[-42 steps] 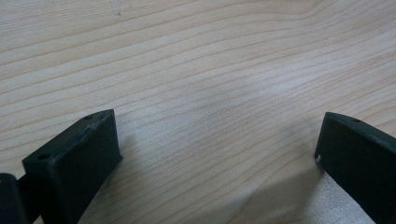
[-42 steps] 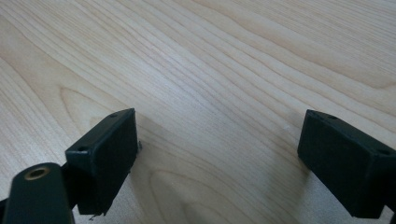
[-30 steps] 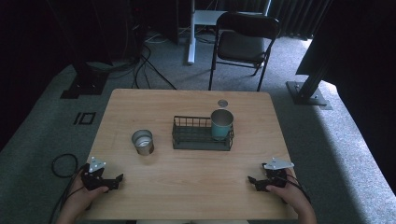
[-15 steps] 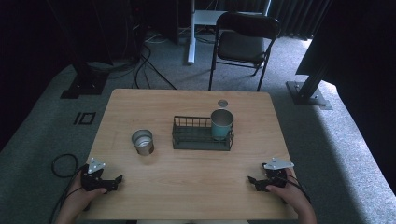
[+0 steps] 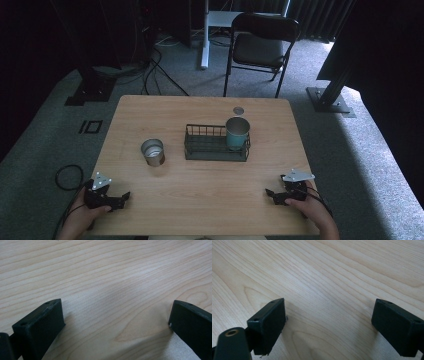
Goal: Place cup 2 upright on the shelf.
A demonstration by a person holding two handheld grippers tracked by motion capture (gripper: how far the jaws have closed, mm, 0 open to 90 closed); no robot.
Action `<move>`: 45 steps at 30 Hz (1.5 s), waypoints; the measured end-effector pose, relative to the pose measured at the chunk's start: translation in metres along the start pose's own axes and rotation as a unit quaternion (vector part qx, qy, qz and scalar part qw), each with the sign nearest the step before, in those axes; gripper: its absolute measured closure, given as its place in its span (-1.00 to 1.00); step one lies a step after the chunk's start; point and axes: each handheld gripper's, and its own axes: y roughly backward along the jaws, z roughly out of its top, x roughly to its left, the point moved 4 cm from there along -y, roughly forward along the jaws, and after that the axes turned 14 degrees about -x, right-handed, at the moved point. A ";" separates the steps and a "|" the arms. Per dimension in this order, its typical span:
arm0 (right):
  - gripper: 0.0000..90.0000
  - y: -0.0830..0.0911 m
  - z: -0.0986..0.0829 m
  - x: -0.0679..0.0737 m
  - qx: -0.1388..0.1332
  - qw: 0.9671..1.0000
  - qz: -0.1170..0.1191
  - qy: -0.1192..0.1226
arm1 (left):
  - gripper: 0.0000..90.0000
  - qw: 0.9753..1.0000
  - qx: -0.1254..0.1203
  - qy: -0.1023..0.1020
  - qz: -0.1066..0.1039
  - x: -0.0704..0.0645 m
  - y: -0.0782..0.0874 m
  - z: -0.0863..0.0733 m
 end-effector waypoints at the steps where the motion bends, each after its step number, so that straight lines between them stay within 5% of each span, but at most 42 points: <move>1: -0.74 0.000 0.000 0.000 0.000 1.000 0.000 0.000 | -0.99 1.000 -0.003 0.004 -0.002 -0.001 0.001 0.000; 24: -0.74 0.000 0.000 0.000 0.000 1.000 0.000 0.000 | -0.99 0.999 -0.049 0.003 -0.018 -0.016 -0.006 0.023; 45: -0.74 0.000 0.000 0.000 0.000 1.000 0.000 0.000 | -0.99 0.994 -0.107 0.000 -0.035 -0.027 -0.017 0.058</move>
